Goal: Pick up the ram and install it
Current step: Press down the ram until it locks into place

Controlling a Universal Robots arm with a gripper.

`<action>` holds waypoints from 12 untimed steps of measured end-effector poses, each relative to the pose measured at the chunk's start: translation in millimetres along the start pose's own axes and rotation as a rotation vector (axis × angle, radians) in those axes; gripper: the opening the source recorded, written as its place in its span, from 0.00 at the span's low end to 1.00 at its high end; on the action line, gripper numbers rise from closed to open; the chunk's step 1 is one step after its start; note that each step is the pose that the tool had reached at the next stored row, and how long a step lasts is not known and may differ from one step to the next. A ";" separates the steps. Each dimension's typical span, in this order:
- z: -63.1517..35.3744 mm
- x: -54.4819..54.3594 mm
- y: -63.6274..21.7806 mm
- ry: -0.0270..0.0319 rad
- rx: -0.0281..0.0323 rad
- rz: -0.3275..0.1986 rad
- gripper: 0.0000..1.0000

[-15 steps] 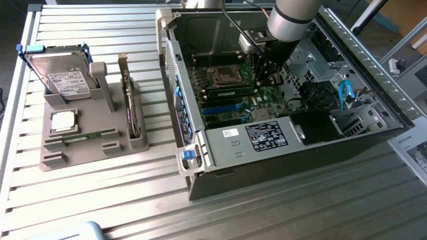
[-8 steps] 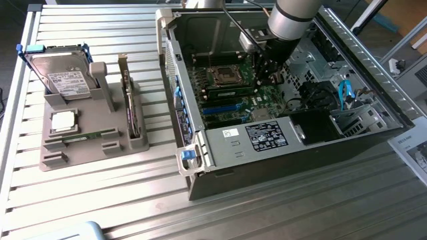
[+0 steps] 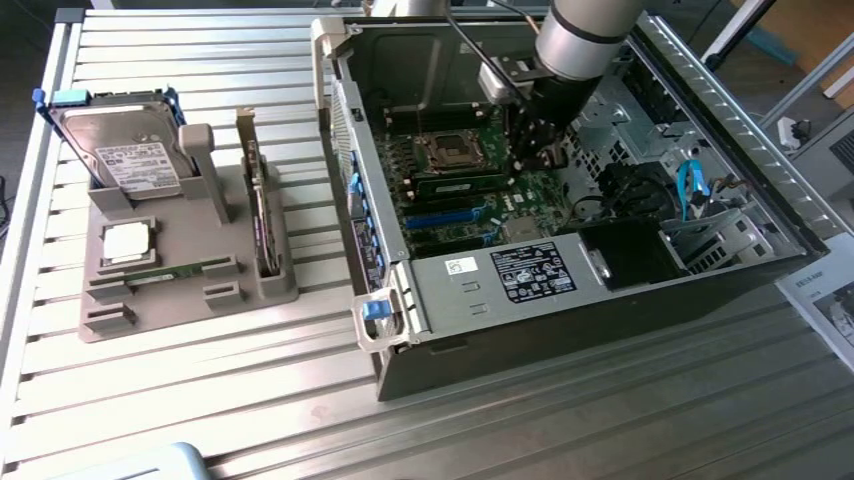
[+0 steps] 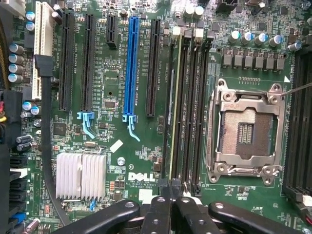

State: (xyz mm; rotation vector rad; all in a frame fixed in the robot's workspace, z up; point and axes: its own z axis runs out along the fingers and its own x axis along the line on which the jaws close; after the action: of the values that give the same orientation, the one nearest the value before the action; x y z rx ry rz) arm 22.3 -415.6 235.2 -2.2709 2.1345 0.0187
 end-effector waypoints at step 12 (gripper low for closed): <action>-3.8 -3.7 52.1 0.0006 0.0039 0.000 0.10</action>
State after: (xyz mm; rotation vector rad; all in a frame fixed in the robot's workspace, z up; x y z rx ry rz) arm -29.9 -415.2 238.5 -2.2692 2.1329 0.0139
